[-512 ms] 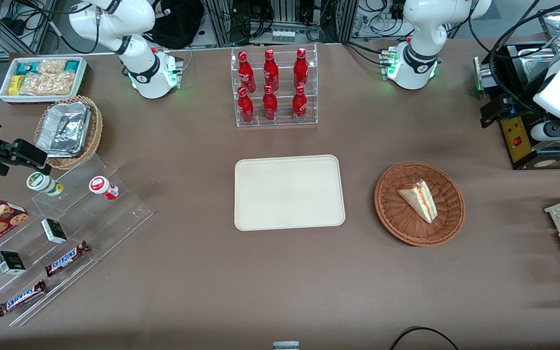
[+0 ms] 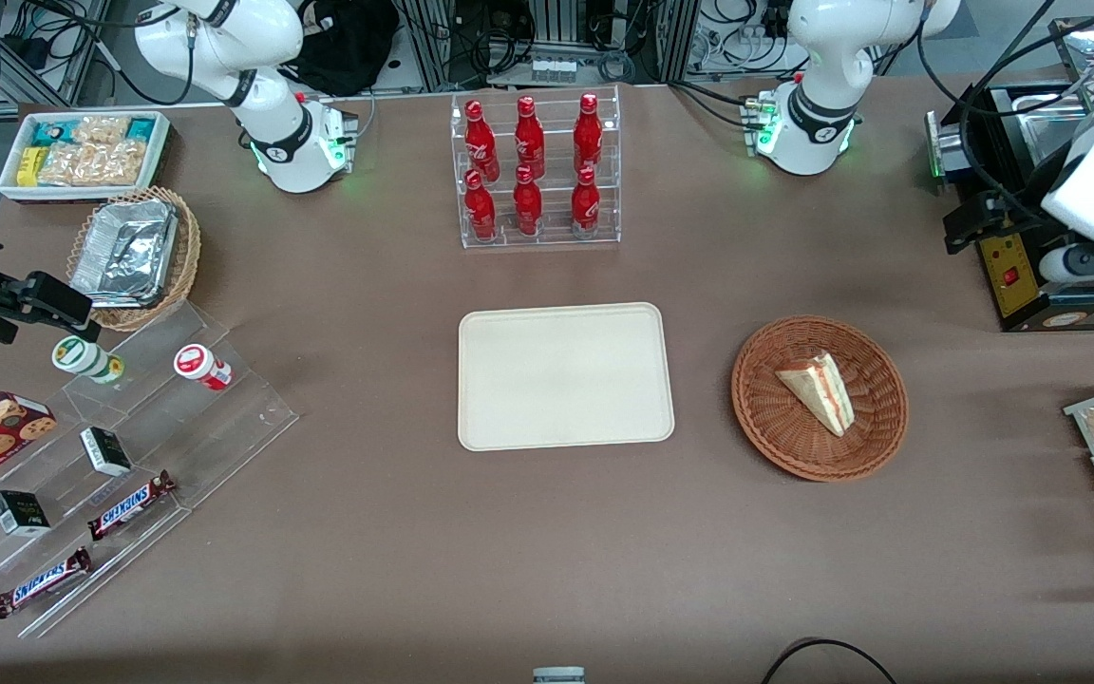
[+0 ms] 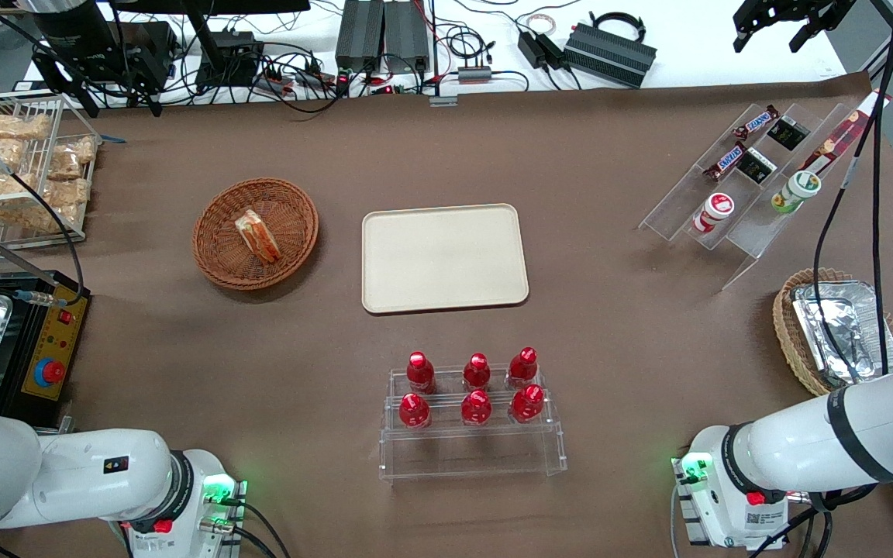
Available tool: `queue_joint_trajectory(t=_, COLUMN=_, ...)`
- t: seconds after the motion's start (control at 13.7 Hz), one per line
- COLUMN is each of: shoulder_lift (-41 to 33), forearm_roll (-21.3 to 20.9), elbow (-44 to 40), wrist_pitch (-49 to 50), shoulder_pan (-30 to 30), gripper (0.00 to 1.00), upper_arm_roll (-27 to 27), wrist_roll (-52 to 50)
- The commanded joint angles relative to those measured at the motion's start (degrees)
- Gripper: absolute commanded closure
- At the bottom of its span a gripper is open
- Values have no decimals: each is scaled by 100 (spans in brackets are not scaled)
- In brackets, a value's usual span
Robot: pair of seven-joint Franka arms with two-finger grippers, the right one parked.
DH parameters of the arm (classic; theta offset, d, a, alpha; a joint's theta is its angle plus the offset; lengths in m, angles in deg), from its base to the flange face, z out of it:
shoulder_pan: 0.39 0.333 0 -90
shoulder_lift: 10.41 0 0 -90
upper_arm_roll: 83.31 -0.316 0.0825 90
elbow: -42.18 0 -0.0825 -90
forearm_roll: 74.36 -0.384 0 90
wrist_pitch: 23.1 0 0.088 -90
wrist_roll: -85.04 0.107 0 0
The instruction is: Place sandwich from basket to tray
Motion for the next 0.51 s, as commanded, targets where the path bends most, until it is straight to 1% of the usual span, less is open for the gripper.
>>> queue_joint_trajectory(t=0.0, shoulder_lift=327, forearm_roll=-79, elbow=111, wrist_pitch=-203, shoulder_pan=39, gripper=0, upper_arm_roll=71, wrist_roll=-193)
queue_joint_trajectory(t=0.15, shoulder_lift=450, forearm_roll=-79, elbow=487, wrist_pitch=-676, shoulder_pan=30, gripper=0, upper_arm_roll=71, wrist_roll=-358)
queue_joint_trajectory(t=0.29, shoulder_lift=451, forearm_roll=-79, elbow=1215, wrist_pitch=-1719, shoulder_pan=4, gripper=0, upper_arm_roll=80, wrist_roll=-832)
queue_joint_trajectory(t=0.44, shoulder_lift=477, forearm_roll=-70, elbow=1858, wrist_pitch=-2617, shoulder_pan=-66, gripper=0, upper_arm_roll=88, wrist_roll=-1595)
